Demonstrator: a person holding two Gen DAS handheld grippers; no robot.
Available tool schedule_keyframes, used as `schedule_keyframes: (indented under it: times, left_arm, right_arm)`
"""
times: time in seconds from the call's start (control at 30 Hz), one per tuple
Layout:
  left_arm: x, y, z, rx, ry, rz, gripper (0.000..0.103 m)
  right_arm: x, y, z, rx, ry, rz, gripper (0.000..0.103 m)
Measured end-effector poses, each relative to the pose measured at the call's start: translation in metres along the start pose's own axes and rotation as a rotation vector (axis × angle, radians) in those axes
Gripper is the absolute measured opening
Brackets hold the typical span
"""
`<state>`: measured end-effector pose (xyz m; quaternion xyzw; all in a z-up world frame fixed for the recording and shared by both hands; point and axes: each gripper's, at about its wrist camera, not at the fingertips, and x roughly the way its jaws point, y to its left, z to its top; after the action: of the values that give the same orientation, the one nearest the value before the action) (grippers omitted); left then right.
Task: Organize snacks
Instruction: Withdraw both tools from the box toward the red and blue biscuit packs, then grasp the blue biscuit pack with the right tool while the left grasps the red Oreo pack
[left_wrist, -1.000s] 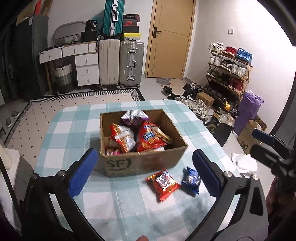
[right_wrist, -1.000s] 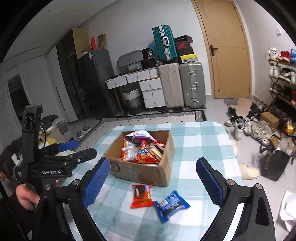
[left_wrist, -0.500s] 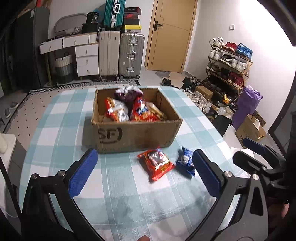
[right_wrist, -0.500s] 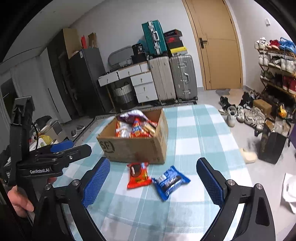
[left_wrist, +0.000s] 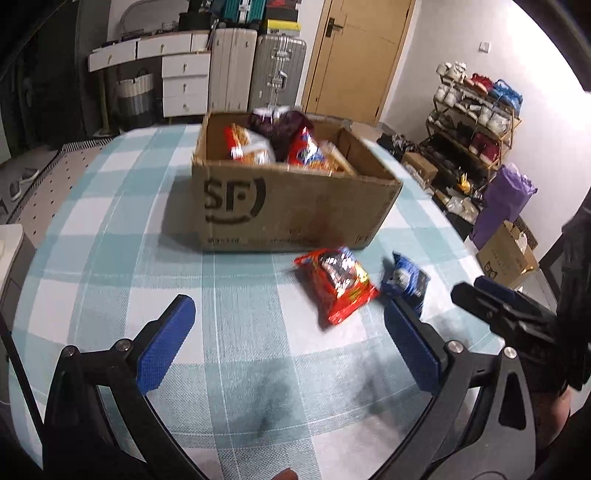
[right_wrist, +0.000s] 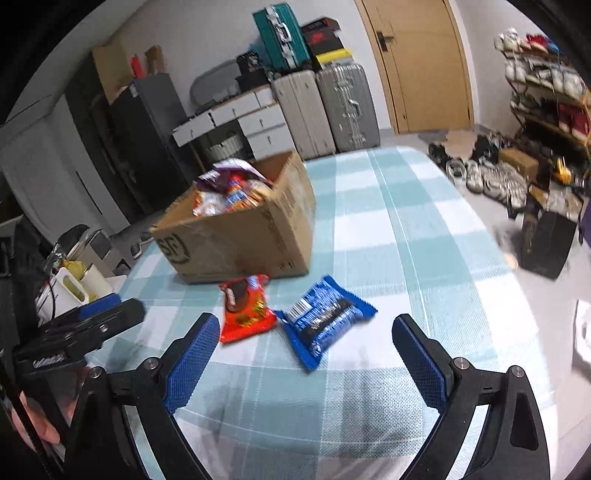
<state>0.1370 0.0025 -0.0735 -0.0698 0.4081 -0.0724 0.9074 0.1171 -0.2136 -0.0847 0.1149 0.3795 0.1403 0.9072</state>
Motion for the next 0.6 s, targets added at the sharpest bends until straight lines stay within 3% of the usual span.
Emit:
schedule_keyframes:
  times: [0.3,0.6]
  left_arm:
    - [0.035,0.009,-0.013,-0.018,0.067,-0.021,0.102]
    - [0.055,0.030,-0.011,-0.062,0.096,-0.038,0.102]
  right_arm:
    - [0.053,-0.014,0.005,0.062,0.106,-0.008,0.096]
    - [0.086,-0.006,0.011,0.058,0.126,-0.059,0.091]
